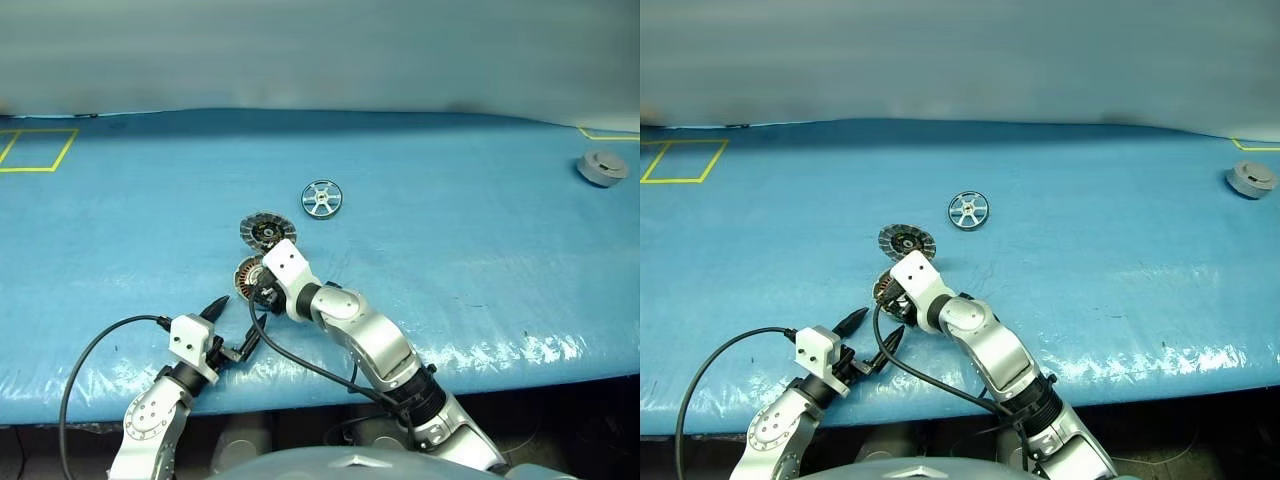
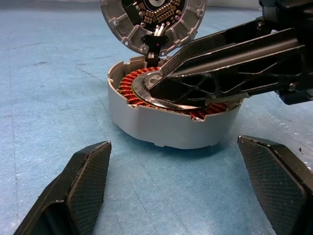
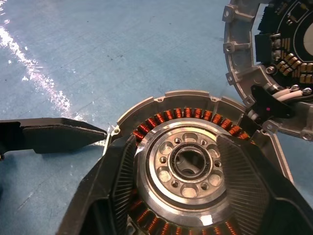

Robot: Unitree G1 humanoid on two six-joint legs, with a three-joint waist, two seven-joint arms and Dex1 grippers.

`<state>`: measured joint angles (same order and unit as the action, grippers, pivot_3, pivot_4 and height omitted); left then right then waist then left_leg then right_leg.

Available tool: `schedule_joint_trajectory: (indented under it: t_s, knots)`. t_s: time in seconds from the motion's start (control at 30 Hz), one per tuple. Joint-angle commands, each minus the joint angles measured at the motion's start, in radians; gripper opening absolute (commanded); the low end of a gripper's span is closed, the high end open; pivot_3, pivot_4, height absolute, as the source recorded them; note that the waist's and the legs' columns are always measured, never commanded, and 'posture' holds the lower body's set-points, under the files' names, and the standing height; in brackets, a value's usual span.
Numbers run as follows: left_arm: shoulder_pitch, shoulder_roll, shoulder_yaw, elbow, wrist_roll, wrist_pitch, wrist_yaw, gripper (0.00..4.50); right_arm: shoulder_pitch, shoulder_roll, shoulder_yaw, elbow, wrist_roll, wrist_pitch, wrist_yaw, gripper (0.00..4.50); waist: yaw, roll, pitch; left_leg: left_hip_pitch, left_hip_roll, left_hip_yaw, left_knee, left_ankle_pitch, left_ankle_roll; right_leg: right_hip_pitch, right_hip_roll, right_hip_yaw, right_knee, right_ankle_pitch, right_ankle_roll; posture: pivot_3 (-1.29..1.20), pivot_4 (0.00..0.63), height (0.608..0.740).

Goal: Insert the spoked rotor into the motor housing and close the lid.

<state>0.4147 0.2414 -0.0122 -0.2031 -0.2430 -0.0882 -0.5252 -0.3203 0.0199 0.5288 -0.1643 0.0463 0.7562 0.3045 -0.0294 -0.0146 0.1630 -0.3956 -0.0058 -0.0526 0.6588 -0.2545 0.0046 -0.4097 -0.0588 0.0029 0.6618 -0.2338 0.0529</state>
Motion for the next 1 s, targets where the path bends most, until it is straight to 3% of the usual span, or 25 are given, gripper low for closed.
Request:
schedule_joint_trajectory:
  t_s: [0.03, 0.17, 0.27, 0.53, 1.0]
  knots:
    - [0.003, 0.006, -0.009, -0.035, 0.0, 0.0, 0.001, 4.5, -0.001, 0.002, -0.021, -0.125, 0.026, 0.041, 0.013, 3.32, 0.0, 0.0, 0.0, 0.0, 0.0, 0.0, 0.0, 0.0, 0.0, 0.0, 0.0, 0.0, 0.0, 0.0, 0.0, 0.0, 0.15, 0.74]
    - [0.006, 0.007, -0.009, -0.041, 0.001, 0.003, 0.004, 4.5, 0.0, 0.004, -0.051, -0.248, 0.076, 0.146, 0.021, 3.32, 0.0, 0.0, 0.0, 0.0, 0.0, 0.0, -0.001, 0.0, 0.0, 0.0, 0.0, 0.0, 0.0, 0.0, 0.0, 0.0, 0.15, 0.74]
    - [0.005, 0.007, -0.007, -0.045, -0.001, 0.007, 0.005, 4.5, -0.009, 0.021, -0.074, -0.275, 0.086, 0.247, -0.011, 2.75, 0.0, 0.0, 0.0, 0.0, 0.0, 0.0, -0.002, 0.0, 0.0, 0.0, 0.0, 0.0, 0.0, 0.0, 0.0, 0.0, 0.15, 0.74]
    - [0.002, 0.007, -0.007, -0.049, 0.003, -0.001, 0.005, 4.5, -0.038, 0.005, -0.036, -0.203, 0.076, 0.295, -0.028, 0.1, -0.002, 0.0, 0.0, 0.0, 0.0, 0.0, -0.002, 0.0, 0.0, 0.0, 0.0, 0.0, 0.0, 0.0, 0.0, 0.0, 0.15, 0.74]
    - [0.002, 0.011, -0.008, -0.058, 0.008, 0.01, 0.01, 4.5, -0.006, 0.027, -0.044, -0.095, 0.084, 0.146, -0.024, 0.04, -0.006, 0.0, 0.0, 0.0, 0.0, 0.0, -0.002, 0.0, 0.0, 0.0, 0.0, 0.0, 0.0, 0.0, 0.0, 0.0, 0.15, 0.74]
